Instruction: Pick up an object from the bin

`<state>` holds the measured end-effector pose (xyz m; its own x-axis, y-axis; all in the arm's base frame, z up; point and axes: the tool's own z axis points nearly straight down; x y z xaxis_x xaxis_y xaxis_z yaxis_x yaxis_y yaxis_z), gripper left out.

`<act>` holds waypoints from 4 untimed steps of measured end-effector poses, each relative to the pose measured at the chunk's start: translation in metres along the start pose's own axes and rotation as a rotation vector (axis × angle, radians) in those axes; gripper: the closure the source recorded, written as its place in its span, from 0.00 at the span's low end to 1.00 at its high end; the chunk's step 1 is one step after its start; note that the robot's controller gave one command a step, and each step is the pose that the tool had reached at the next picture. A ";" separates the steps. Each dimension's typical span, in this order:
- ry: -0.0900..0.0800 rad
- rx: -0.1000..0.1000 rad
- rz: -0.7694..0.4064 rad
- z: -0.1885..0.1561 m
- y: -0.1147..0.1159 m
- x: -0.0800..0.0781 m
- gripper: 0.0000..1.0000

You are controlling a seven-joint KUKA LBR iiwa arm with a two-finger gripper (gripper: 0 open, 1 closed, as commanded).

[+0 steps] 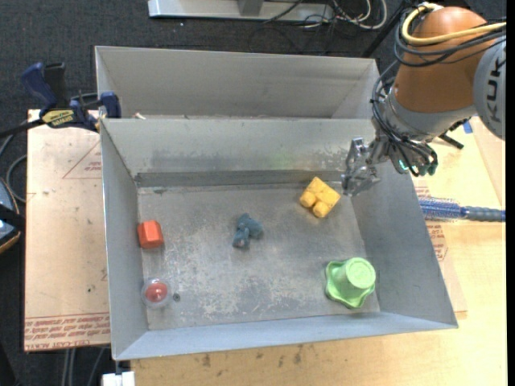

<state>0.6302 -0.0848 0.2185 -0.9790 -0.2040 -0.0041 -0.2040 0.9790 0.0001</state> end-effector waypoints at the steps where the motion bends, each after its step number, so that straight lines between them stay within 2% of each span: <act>1: 0.009 -0.004 0.062 0.100 0.029 -0.013 0.00; 2: -0.021 0.006 0.206 0.118 0.008 -0.017 0.00; 3: -0.001 0.000 0.205 0.127 0.011 -0.012 1.00; 4: -0.001 0.000 0.204 0.127 0.011 -0.012 0.00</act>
Offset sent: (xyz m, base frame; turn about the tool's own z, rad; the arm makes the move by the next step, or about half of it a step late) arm 0.0083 0.0280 -0.0942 0.0647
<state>0.6405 -0.0717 0.0917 -1.0000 -0.0010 -0.0046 -0.0010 1.0000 0.0008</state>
